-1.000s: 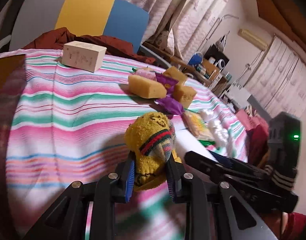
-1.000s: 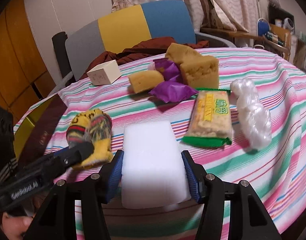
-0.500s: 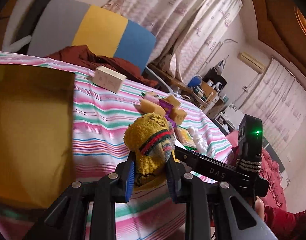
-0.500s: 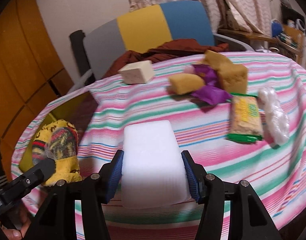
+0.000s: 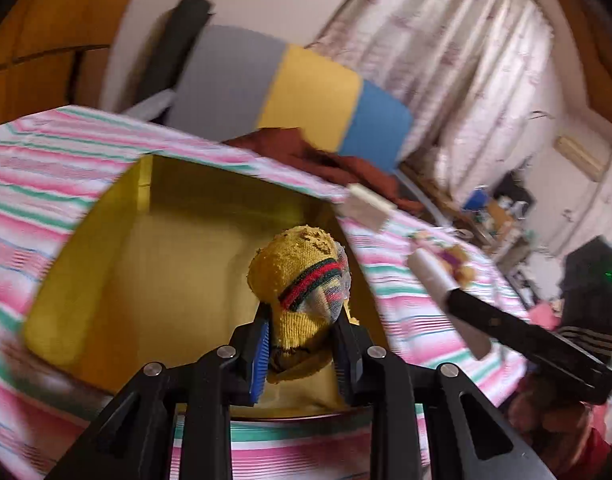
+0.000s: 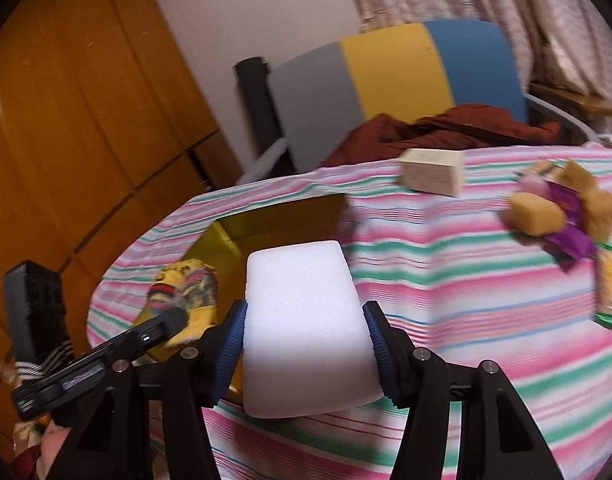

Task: Organize objects
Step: 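Carry the white sponge and yellow glove in both tools over the gold tray, then open the right tool to drop the sponge while the left tool releases the glove into the tray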

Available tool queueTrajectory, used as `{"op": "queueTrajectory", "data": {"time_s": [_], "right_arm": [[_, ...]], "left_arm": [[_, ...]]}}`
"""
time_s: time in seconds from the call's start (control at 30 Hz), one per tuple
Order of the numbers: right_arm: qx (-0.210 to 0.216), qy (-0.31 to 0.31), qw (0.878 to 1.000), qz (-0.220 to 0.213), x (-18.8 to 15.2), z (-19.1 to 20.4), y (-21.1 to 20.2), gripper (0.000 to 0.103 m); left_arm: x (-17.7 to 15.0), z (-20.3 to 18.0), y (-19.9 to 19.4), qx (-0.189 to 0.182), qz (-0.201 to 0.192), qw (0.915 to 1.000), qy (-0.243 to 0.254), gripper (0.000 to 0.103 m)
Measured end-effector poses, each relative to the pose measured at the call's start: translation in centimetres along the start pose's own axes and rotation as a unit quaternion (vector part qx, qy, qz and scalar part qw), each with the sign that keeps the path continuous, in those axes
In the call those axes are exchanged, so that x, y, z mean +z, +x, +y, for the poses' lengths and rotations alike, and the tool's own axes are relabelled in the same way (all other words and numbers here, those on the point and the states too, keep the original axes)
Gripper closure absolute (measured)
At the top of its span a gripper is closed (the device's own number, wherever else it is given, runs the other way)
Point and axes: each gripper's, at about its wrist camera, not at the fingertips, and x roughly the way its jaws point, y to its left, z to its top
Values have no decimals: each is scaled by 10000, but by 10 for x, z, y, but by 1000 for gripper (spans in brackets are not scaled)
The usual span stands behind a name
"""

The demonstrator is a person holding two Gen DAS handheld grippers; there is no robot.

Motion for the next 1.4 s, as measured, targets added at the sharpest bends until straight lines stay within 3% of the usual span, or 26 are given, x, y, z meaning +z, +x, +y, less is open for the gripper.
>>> {"op": "queueTrajectory", "data": {"time_s": [0.2,0.4,0.47,0.53,0.63,0.83,1.03,1.4], "right_arm": [[179,-91,9993,305,3,43,44,44],[234,254,9964,776,-7,65,92,37],[486,385,9938,919,-11,67,101,32],[557,390,9934,927,-15,71,102,18],[600,228,9951,752,-18,74,92,17],[516,104,9974,489,-16,74,75,14],[431,29,9986,296,-13,72,60,14],[71,228,9997,87,-3,45,38,13]], "left_arm": [[7,41,4,807,279,9963,-38,76],[5,63,6,1166,424,9922,-148,75],[6,66,6,1303,437,9905,-91,74],[6,67,6,1396,463,9891,-74,68],[8,70,2,1536,435,9870,-204,53],[15,71,-16,1605,44,9854,-570,50],[21,56,-30,1351,-347,9884,-593,49],[13,11,-18,701,-272,9971,-114,49]]}}
